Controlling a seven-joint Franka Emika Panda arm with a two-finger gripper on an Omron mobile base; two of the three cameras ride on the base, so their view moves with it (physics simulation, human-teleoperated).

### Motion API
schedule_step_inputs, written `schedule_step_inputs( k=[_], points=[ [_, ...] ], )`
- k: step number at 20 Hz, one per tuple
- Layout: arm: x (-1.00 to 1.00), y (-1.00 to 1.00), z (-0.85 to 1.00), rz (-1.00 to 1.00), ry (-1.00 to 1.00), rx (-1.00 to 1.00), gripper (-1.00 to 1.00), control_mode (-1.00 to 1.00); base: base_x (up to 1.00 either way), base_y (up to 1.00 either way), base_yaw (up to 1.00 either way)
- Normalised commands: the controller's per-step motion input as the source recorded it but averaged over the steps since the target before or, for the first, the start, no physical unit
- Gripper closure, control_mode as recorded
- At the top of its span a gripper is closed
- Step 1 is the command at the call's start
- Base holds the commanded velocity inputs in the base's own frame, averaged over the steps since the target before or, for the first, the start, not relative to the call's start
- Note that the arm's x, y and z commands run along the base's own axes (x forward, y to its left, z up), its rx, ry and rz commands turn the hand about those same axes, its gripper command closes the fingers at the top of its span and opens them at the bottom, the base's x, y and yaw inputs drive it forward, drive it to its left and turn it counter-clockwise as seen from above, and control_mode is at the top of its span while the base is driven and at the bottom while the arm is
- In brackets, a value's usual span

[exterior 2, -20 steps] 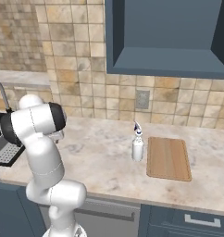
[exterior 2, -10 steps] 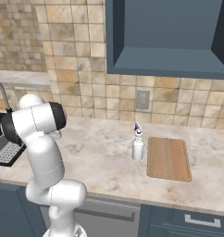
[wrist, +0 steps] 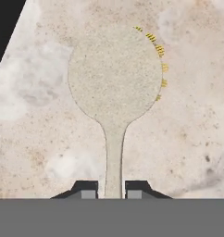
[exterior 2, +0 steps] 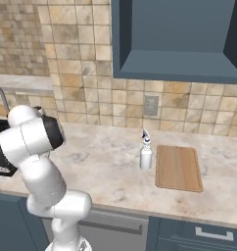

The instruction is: Grab the spray bottle from the cabinet, then place it next to the cutting board for sanitizing. Then grab the dish brush from the countertop next to the sink and place it next to the cutting board.

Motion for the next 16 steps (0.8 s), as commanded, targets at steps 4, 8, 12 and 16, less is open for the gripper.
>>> schedule_step_inputs(
  k=[4, 8, 12, 16],
  points=[
    [-0.68, -0.69, 1.00, -0.02, -0.22, 0.05, 1.00, -1.00, 0.00, 0.00, 0.00],
    [-0.67, -0.48, 1.00, 0.00, -0.03, 0.01, 1.00, -1.00, 0.00, 0.00, 0.00],
    [-0.74, -0.63, 0.97, 0.00, -0.01, -0.01, 1.00, -1.00, 0.00, 0.00, 0.00],
    [-0.60, -0.57, 0.98, 0.00, -0.01, -0.01, 1.00, -1.00, 0.00, 0.00, 0.00]
  ],
)
